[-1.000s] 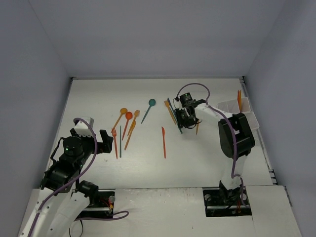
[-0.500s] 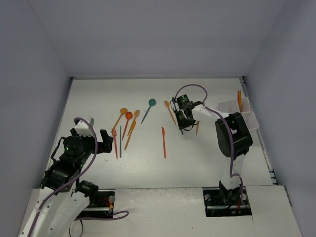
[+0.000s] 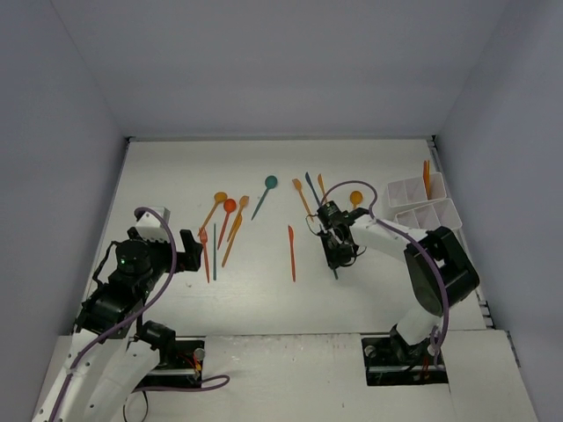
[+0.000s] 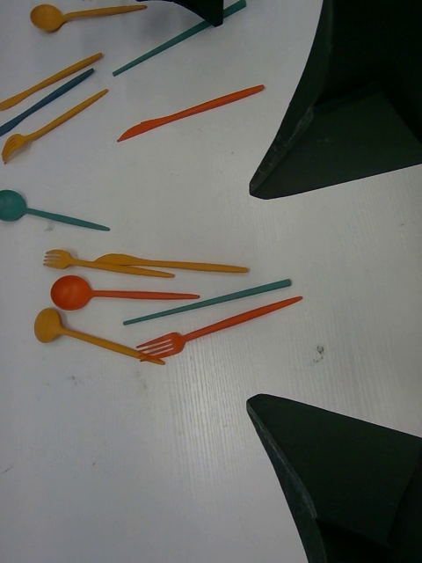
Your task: Sort the eating utensils into containers
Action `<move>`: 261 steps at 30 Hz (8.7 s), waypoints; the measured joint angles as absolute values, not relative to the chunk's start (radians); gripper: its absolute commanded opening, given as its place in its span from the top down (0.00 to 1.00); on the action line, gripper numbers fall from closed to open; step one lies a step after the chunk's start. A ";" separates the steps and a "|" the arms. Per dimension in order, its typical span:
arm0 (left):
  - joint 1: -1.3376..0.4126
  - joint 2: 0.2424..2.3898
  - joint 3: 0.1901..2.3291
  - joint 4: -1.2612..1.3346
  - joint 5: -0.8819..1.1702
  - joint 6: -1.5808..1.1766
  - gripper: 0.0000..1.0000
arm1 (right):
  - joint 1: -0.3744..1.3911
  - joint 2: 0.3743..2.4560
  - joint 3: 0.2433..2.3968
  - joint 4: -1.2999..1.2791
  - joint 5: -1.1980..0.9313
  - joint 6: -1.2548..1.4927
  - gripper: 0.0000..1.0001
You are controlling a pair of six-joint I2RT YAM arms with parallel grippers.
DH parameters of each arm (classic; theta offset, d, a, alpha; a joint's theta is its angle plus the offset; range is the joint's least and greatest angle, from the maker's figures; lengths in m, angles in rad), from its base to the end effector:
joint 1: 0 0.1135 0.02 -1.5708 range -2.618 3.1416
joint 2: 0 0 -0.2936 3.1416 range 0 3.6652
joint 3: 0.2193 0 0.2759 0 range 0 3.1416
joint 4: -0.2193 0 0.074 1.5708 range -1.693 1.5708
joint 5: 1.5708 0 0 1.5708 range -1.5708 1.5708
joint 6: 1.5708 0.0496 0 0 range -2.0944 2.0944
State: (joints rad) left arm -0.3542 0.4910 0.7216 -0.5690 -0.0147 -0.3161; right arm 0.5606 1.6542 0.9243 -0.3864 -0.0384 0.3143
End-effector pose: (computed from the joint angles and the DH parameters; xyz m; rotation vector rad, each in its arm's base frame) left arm 0.1185 -0.0431 0.3309 0.0268 1.9333 -0.4369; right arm 0.2865 0.1821 0.1602 -0.3472 2.7065 0.3148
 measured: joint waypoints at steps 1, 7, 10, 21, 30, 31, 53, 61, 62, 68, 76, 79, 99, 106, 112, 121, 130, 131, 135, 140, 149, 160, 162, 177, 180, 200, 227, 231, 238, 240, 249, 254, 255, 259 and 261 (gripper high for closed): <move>-0.354 0.492 0.722 -0.569 -0.015 -0.316 0.08 | 0.570 1.648 0.916 -0.398 -0.041 0.322 0.76; -0.354 0.497 0.722 -0.569 -0.015 -0.316 0.08 | 0.589 1.674 0.944 -0.453 -0.030 0.333 0.74; -0.354 0.498 0.722 -0.570 -0.015 -0.316 0.08 | 0.589 1.745 1.029 -0.490 -0.021 0.322 0.74; -0.354 0.490 0.722 -0.572 -0.028 -0.316 0.08 | 0.542 1.937 1.281 -0.502 -0.029 0.269 0.77; -0.354 0.491 0.722 -0.574 -0.030 -0.316 0.08 | 0.522 1.992 1.359 -0.504 -0.030 0.243 1.00; -0.354 0.491 0.722 -0.574 -0.030 -0.316 0.08 | 0.522 1.993 1.361 -0.503 -0.029 0.240 1.00; -0.354 0.485 0.722 -0.574 -0.035 -0.316 0.08 | 0.119 1.495 1.609 -0.424 0.051 0.007 1.00; -0.354 0.467 0.722 -0.574 -0.045 -0.316 0.08 | -0.088 1.484 1.580 -0.266 0.067 -0.098 1.00; -0.354 0.466 0.722 -0.574 -0.045 -0.316 0.08 | -0.105 1.486 1.574 -0.240 0.066 -0.110 1.00; -0.354 0.464 0.722 -0.574 -0.046 -0.316 0.08 | -0.173 1.528 1.555 -0.093 0.063 -0.168 1.00; -0.354 0.479 0.722 -0.574 -0.046 -0.316 0.08 | -0.190 1.659 1.502 0.083 0.033 -0.201 1.00; -0.354 0.491 0.722 -0.574 -0.046 -0.316 0.08 | -0.201 1.688 1.452 0.126 0.022 -0.200 1.00; -0.354 0.524 0.722 -0.574 -0.049 -0.316 0.08 | -0.243 1.671 1.135 0.299 -0.001 -0.163 0.69; -0.354 0.528 0.723 -0.579 -0.052 -0.324 0.08 | -0.247 1.529 1.133 0.262 -0.018 -0.065 0.60; -0.354 0.609 0.811 -0.603 -0.052 -0.329 0.08 | -0.236 1.295 1.116 0.161 -0.044 0.099 0.57; -0.354 0.979 1.067 -0.599 -0.028 -0.276 0.14 | -0.069 1.078 1.051 -0.019 -0.079 0.227 0.50; -0.355 1.344 1.163 -0.645 0.025 -0.248 0.25 | -0.057 0.952 0.963 -0.225 -0.184 0.226 0.45; -0.355 1.361 1.163 -0.649 0.030 -0.253 0.29 | -0.056 0.939 0.955 -0.235 -0.195 0.221 0.45; -0.355 1.420 1.159 -0.653 0.038 -0.278 0.44 | -0.053 0.904 0.920 -0.271 -0.229 0.205 0.44; -0.355 1.518 1.133 -0.655 0.049 -0.315 0.66 | -0.040 0.900 0.906 -0.306 -0.248 0.185 0.43; -0.355 1.616 1.096 -0.668 0.016 -0.366 0.71 | -0.012 0.898 0.897 -0.312 -0.273 0.180 0.42; -0.355 1.692 1.071 -0.656 -0.005 -0.393 0.77 | 0.022 0.892 0.883 -0.321 -0.279 0.180 0.40; -0.355 1.701 1.066 -0.654 -0.005 -0.397 0.77 | 0.022 0.891 0.883 -0.321 -0.278 0.180 0.40; -0.376 1.723 1.066 -0.627 -0.006 -0.427 0.99 | 0.022 0.890 0.870 -0.323 -0.278 0.182 0.38; -0.384 1.720 1.066 -0.626 -0.008 -0.428 1.00 | 0.022 0.890 0.870 -0.323 -0.279 0.182 0.38; -0.465 1.172 1.246 -0.543 0.222 -0.331 1.00 | 0.144 1.119 1.319 -0.330 -0.548 0.305 0.36; -0.738 1.227 1.399 -0.338 0.362 -0.242 1.00 | 0.569 1.325 1.558 -0.227 -0.499 0.400 0.50; -0.747 1.230 1.405 -0.333 0.363 -0.242 1.00 | 0.571 1.336 1.558 -0.217 -0.486 0.392 0.72; -0.749 1.236 1.405 -0.331 0.355 -0.242 1.00 | 0.573 1.343 1.558 -0.210 -0.470 0.381 1.00; -0.751 1.241 1.405 -0.330 0.345 -0.242 0.95 | 0.579 1.342 1.558 -0.206 -0.464 0.375 1.00; -0.753 1.245 1.404 -0.333 0.262 -0.247 0.26 | 0.562 1.305 1.506 -0.200 -0.354 0.307 1.00; -0.752 1.208 1.366 -0.393 0.104 -0.248 0.17 | 0.436 1.264 1.479 -0.203 -0.272 0.241 1.00; -0.752 1.193 1.350 -0.412 0.060 -0.251 0.14 | 0.395 1.258 1.477 -0.204 -0.248 0.222 1.00; -0.745 1.103 1.260 -0.519 -0.130 -0.273 0.09 | 0.254 1.252 1.477 -0.200 -0.078 0.104 1.00; -0.735 1.051 1.207 -0.550 -0.193 -0.282 0.07 | 0.202 1.267 1.484 -0.199 -0.002 0.038 1.00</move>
